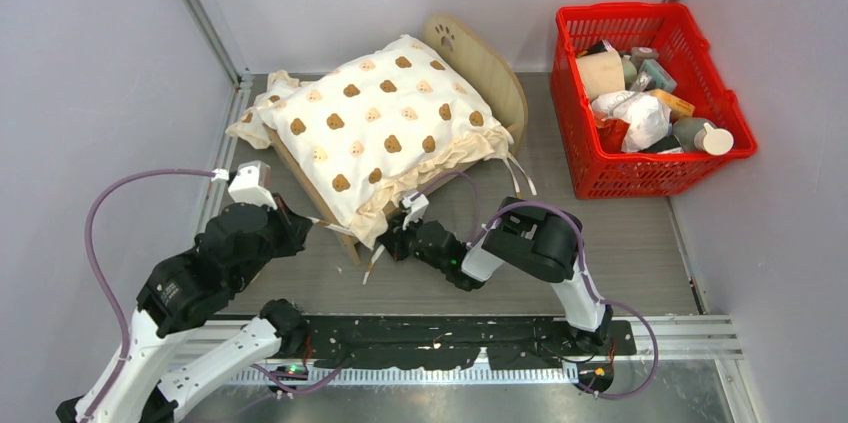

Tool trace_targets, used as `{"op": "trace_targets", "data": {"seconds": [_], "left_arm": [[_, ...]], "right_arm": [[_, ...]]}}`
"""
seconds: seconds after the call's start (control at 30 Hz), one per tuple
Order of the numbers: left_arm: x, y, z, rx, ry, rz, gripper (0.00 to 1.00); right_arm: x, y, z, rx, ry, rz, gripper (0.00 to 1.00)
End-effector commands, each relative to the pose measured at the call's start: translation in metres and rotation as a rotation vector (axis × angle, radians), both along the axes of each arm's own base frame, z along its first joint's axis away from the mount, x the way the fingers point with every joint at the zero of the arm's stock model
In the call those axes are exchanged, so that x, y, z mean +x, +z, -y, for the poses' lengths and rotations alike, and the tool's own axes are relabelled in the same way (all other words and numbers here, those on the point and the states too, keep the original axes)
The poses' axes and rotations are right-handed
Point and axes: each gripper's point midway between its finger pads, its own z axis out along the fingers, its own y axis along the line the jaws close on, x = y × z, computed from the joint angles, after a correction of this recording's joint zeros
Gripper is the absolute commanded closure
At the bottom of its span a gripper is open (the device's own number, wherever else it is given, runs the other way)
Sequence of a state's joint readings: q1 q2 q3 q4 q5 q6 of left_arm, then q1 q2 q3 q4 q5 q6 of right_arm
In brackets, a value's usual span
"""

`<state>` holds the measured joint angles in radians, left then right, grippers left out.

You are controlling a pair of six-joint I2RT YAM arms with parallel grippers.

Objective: Set up the pet bed

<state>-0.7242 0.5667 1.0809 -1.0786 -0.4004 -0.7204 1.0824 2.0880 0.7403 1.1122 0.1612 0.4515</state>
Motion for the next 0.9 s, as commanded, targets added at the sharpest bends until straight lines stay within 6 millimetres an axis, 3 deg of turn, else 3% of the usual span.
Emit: {"op": "trace_targets", "data": {"seconds": [0.0,0.23,0.37,0.53,0.67,0.7,0.77,0.8,0.83,0.87], "left_arm": [[0.007,0.042,-0.018,-0.010,0.072,0.129,1.00],[0.004,0.048,-0.027,0.002,0.093,0.143,1.00],[-0.001,0.039,-0.029,-0.002,0.097,0.117,1.00],[-0.008,0.043,-0.045,0.004,0.135,0.149,1.00],[-0.016,0.053,-0.034,-0.043,0.047,0.176,1.00],[-0.019,0.051,-0.029,-0.059,0.012,0.171,0.95],[-0.023,0.043,-0.026,-0.068,-0.010,0.162,0.69],[-0.023,0.038,-0.026,-0.067,-0.013,0.160,0.61],[-0.024,0.034,-0.027,-0.061,-0.011,0.158,0.54],[-0.023,0.030,-0.028,-0.055,-0.007,0.155,0.48]], "right_arm": [[0.008,-0.059,0.046,-0.176,-0.139,-0.080,0.95],[0.006,-0.062,0.049,-0.178,-0.133,-0.084,0.95],[0.003,-0.061,0.051,-0.180,-0.134,-0.084,0.95],[0.001,-0.063,0.055,-0.186,-0.141,-0.090,0.95],[-0.011,-0.051,0.045,-0.208,-0.077,-0.047,0.95],[-0.014,-0.036,0.042,-0.190,-0.065,-0.031,0.92],[-0.024,-0.014,0.041,-0.190,-0.033,-0.004,0.79],[-0.031,-0.017,0.047,-0.233,-0.020,-0.016,0.77],[-0.032,0.005,0.046,-0.204,-0.020,-0.002,0.72],[-0.040,-0.002,0.058,-0.249,-0.018,-0.025,0.68]]}}
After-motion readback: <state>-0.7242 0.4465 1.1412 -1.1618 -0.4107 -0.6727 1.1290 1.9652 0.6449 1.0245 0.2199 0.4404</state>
